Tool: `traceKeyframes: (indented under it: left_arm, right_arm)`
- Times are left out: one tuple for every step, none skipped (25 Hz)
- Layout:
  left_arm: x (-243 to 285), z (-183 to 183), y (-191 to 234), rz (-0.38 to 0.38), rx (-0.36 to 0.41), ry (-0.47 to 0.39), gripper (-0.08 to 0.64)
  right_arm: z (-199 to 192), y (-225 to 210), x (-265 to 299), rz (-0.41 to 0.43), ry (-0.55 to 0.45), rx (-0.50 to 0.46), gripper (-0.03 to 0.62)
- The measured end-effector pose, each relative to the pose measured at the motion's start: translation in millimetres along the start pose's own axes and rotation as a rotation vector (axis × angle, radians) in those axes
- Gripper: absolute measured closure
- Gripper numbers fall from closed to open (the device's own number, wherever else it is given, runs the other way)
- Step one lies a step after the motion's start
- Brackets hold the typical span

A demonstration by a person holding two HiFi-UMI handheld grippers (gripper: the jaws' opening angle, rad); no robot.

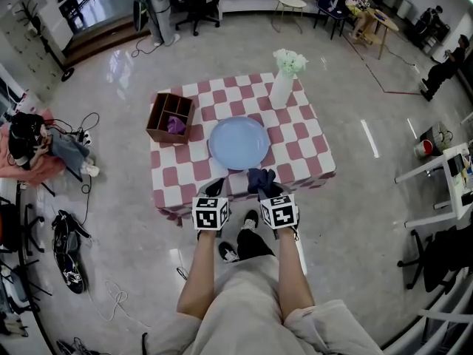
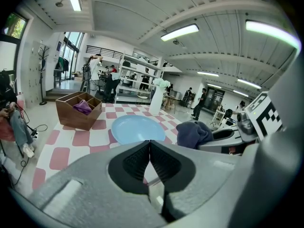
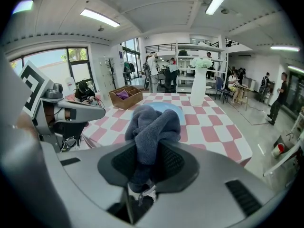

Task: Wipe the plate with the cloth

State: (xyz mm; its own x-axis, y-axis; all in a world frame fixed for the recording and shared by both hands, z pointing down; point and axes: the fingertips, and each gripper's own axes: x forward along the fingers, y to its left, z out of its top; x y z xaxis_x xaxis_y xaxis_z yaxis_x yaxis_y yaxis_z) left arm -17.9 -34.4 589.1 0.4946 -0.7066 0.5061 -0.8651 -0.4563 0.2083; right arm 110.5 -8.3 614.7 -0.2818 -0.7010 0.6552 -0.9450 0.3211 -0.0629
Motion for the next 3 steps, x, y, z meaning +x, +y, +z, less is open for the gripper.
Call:
traceKeyframes:
  left_arm:
    - [-0.5, -1.8, 0.1, 0.001, -0.003, 0.003, 0.549]
    - [-0.9, -3.7, 0.4, 0.003, -0.007, 0.007, 0.549]
    - [-1.3, -5.7, 0.7, 0.005, -0.01, 0.011, 0.549]
  right_arm:
    - [-2.6, 0.7, -0.1, 0.002, 0.005, -0.005, 0.486]
    - [-5.3, 1.2, -0.1, 0.003, 0.011, -0.01, 0.486]
    - [-8.0, 1.7, -0.1, 0.005, 0.018, -0.015, 0.486]
